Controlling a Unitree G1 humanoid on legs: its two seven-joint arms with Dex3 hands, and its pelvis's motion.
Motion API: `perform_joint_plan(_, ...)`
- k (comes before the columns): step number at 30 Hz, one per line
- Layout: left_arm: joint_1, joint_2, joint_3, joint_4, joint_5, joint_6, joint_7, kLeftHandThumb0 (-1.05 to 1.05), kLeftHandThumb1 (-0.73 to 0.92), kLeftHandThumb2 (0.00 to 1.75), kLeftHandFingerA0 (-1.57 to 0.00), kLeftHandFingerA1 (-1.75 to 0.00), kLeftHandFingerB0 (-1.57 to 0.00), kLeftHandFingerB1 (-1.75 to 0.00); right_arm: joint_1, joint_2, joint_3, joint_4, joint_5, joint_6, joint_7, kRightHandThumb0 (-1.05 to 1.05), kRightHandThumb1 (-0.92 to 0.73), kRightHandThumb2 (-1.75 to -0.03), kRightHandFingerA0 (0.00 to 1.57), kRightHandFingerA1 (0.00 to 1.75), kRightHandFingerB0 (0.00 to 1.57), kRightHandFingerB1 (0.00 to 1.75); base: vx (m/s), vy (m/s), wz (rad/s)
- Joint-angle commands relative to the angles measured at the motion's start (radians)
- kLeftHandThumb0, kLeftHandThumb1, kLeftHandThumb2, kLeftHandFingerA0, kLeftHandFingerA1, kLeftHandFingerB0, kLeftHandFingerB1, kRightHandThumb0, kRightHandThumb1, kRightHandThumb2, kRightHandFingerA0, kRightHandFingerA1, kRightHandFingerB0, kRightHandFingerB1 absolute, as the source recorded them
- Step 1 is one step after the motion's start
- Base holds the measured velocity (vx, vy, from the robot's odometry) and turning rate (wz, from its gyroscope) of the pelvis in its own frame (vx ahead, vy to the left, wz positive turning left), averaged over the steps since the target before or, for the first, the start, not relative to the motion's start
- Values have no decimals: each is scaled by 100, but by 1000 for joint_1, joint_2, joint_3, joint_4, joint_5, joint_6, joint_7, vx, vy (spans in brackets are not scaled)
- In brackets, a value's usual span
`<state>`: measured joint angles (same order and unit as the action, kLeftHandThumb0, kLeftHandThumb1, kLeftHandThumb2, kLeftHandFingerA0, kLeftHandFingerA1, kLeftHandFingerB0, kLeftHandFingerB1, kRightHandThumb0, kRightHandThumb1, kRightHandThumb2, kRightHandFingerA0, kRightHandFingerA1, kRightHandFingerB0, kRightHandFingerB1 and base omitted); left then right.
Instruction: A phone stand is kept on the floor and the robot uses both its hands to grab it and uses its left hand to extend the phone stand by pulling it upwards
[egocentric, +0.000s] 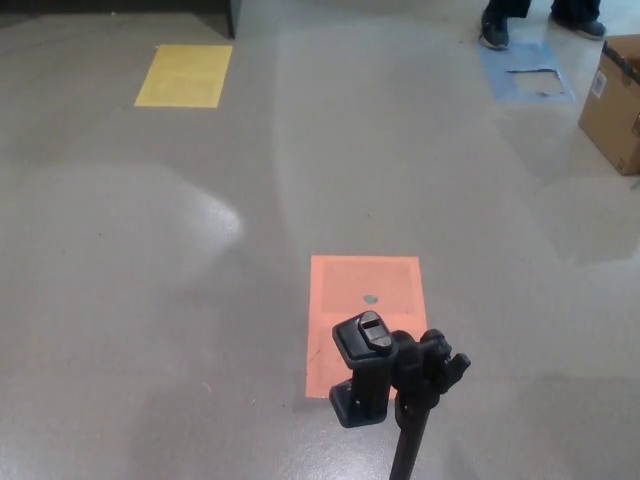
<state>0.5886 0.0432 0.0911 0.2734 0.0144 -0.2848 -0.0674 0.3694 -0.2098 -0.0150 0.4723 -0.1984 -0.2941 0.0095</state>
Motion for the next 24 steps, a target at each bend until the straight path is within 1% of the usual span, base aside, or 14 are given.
perform_joint_plan(1,98,-32,77,-214,-170,-297,-43,-77,92,70,-27,-31,-30,-30,78,-60,-47,-167,100,-324,51,-81,-57,-98,1,28,0,17,0,0,0)
perform_joint_plan(2,110,-32,66,-220,-168,-291,-55,-78,92,70,-26,-31,-29,-30,106,-62,-56,-179,98,-340,42,-90,-62,-99,0,17,0,8,0,0,0)
perform_joint_plan(3,119,-30,58,-228,-169,-283,-67,-77,92,71,-23,-32,-27,-30,120,-61,-60,-186,97,-353,36,-81,-75,-62,0,23,0,0,0,0,0)
perform_joint_plan(6,126,-28,54,-241,-174,-276,-78,-77,92,71,-23,-32,-27,-30,125,-57,-62,-191,96,-362,33,-81,-75,-62,0,23,0,0,0,0,0)
perform_joint_plan(7,161,-25,30,-259,-204,-263,-122,-75,91,71,-23,-30,-27,-30,180,-49,-75,-251,122,-399,34,-102,-64,-92,0,0,0,5,0,0,0)
perform_joint_plan(12,187,-28,15,-276,-220,-257,-145,-75,91,71,-23,-30,-27,-30,216,-48,-88,-290,139,-415,43,-102,-64,-92,0,0,0,5,0,0,0)
perform_joint_plan(13,145,-39,2,-343,-239,-224,-135,-78,91,69,-20,-29,-24,-29,202,-58,-99,-340,148,-371,51,-99,-61,-91,0,1,0,0,0,0,0)
perform_joint_plan(15,81,-53,-13,-421,-215,-161,-91,-80,91,69,-25,-32,-29,-30,177,-79,-107,-355,113,-316,48,-98,-65,-95,0,6,0,0,0,0,0)
perform_joint_plan(19,-18,-64,-56,-512,-175,-95,-73,-81,90,69,-27,-30,-29,-30,106,-66,-92,-317,104,-282,47,-102,-66,-97,0,6,0,0,0,0,0)
perform_joint_plan(20,-35,-65,-79,-546,-188,-65,-81,-82,89,68,-27,-30,-29,-30,94,-60,-85,-310,106,-276,49,-104,-67,-96,0,4,0,0,0,0,0)
perform_joint_plan(21,-61,-59,-130,-628,-233,37,-94,-86,91,68,-27,-29,-27,-30,61,-55,-69,-295,104,-258,60,-105,-68,-100,0,10,0,9,0,0,0)
perform_joint_plan(22,-72,-56,-151,-663,-252,81,-98,-86,91,68,-27,-29,-27,-30,48,-54,-63,-288,103,-251,64,-105,-68,-100,0,10,0,9,0,0,0)
perform_joint_plan(23,-93,-53,-190,-711,-295,128,-109,-85,90,68,-27,-30,-26,-29,29,-49,-51,-278,105,-242,75,-94,-60,-89,0,0,0,0,0,0,0)
perform_joint_plan(24,-108,-50,-218,-741,-320,159,-116,-84,91,69,-27,-30,-25,-29,12,-44,-45,-265,99,-244,71,-105,-67,-101,0,11,0,8,0,0,0)
